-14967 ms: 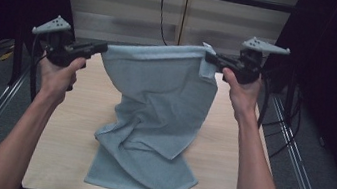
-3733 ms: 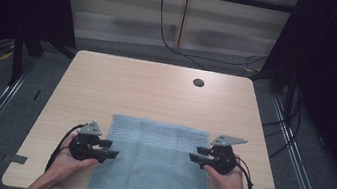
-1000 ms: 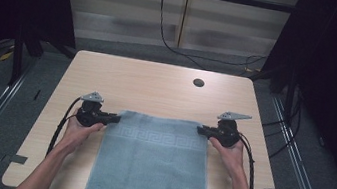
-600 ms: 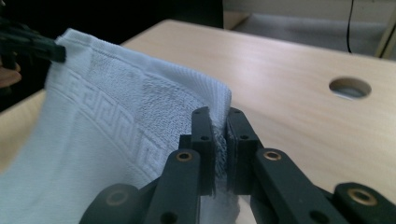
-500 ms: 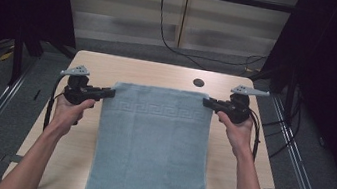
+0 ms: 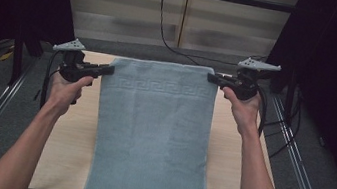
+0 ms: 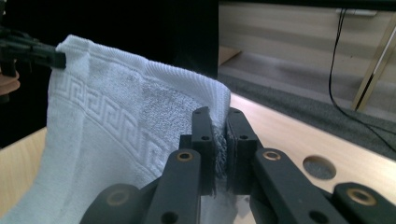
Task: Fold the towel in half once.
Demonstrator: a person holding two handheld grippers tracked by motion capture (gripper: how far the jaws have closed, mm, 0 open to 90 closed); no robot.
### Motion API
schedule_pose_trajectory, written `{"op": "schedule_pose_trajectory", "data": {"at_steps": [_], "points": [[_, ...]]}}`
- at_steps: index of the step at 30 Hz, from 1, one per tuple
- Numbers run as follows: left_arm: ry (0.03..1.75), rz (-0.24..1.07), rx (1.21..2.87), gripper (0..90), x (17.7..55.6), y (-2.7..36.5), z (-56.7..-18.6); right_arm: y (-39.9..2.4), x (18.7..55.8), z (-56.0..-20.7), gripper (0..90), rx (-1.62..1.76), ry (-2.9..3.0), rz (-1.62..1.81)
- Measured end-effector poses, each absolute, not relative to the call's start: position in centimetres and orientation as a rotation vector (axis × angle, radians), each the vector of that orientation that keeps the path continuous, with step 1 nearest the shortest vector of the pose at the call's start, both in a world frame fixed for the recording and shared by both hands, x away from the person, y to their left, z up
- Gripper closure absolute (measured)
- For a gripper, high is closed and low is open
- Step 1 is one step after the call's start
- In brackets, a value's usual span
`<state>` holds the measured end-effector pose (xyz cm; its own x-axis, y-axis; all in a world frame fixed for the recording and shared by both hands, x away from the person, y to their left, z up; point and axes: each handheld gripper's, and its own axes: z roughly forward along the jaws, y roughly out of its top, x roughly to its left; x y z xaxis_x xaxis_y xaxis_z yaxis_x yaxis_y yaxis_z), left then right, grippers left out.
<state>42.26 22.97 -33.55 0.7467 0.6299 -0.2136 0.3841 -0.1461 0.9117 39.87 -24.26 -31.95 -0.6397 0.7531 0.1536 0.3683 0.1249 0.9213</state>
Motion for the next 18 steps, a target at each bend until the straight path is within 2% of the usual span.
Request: {"op": "schedule_pose_trajectory", "data": {"at_steps": [10, 18], "points": [[0.737, 0.306, 1.708, 84.6, 42.0, 22.6, -28.9, -24.9, 40.1, -28.6, 84.5, 1.049, 2.002, 1.513], [0.710, 0.258, 1.726, 84.5, 39.3, 22.9, -31.5, -24.8, 37.3, -29.9, 84.5, 0.987, 2.083, 1.506]]}}
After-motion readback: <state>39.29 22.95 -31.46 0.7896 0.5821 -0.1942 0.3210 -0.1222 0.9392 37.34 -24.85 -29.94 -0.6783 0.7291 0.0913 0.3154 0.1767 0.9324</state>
